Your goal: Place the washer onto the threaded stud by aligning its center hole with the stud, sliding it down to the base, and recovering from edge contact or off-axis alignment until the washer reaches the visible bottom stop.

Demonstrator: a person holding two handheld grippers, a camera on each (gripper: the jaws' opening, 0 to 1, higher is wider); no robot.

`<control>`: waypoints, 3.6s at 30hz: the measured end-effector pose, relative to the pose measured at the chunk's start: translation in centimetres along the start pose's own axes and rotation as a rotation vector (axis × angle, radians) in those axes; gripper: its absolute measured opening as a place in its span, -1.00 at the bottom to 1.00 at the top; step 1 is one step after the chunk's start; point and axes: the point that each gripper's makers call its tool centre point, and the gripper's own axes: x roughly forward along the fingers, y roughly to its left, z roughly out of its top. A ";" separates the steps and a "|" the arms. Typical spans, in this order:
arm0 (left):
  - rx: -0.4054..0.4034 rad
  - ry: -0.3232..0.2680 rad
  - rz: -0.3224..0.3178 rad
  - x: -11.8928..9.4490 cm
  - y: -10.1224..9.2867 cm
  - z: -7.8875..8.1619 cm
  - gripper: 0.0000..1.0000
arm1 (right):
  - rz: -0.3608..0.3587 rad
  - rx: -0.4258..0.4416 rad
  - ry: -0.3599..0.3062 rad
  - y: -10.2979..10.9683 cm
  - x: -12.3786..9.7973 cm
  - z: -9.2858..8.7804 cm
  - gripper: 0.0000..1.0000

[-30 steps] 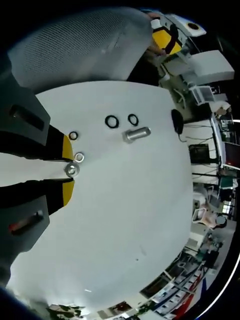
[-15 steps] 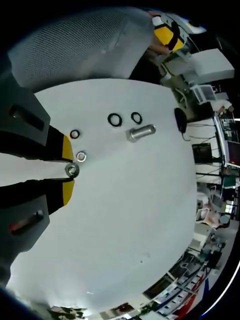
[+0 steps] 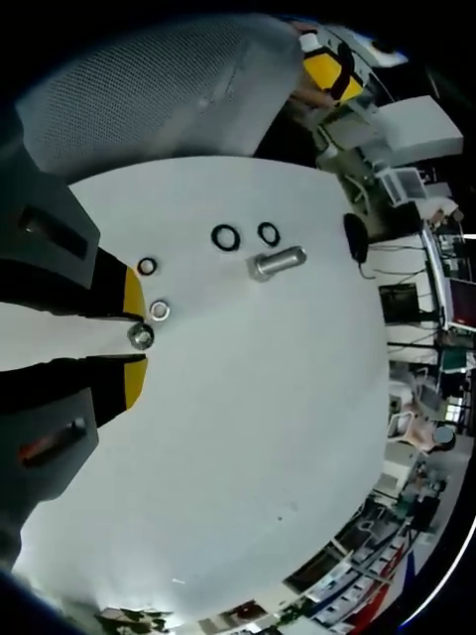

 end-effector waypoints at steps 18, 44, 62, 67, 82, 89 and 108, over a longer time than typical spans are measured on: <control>0.003 0.001 -0.002 0.0 0.0 0.0 -0.91 | -0.008 0.011 -0.014 0.2 -0.9 0.0 -0.69; 0.003 -0.003 -0.006 -0.1 -0.1 0.0 -0.91 | 0.068 -0.081 0.009 4.4 -0.4 0.7 -0.69; -0.001 -0.005 -0.003 0.0 0.0 0.1 -0.91 | 0.141 -0.136 0.084 6.5 2.7 -0.2 -0.68; -0.005 -0.011 -0.001 0.0 0.0 0.2 -0.92 | 0.152 -0.135 0.099 6.6 3.2 -0.6 -0.67; -0.010 -0.011 0.001 0.0 0.0 0.1 -0.93 | 0.168 -0.139 0.126 7.0 4.9 -1.4 -0.66; -0.011 -0.011 0.001 -0.1 0.0 0.1 -0.93 | 0.161 -0.153 0.144 6.9 5.2 -1.9 -0.66; -0.009 -0.007 -0.004 0.0 -0.1 0.1 -0.93 | 0.137 -0.204 0.130 7.0 5.5 -2.2 -0.70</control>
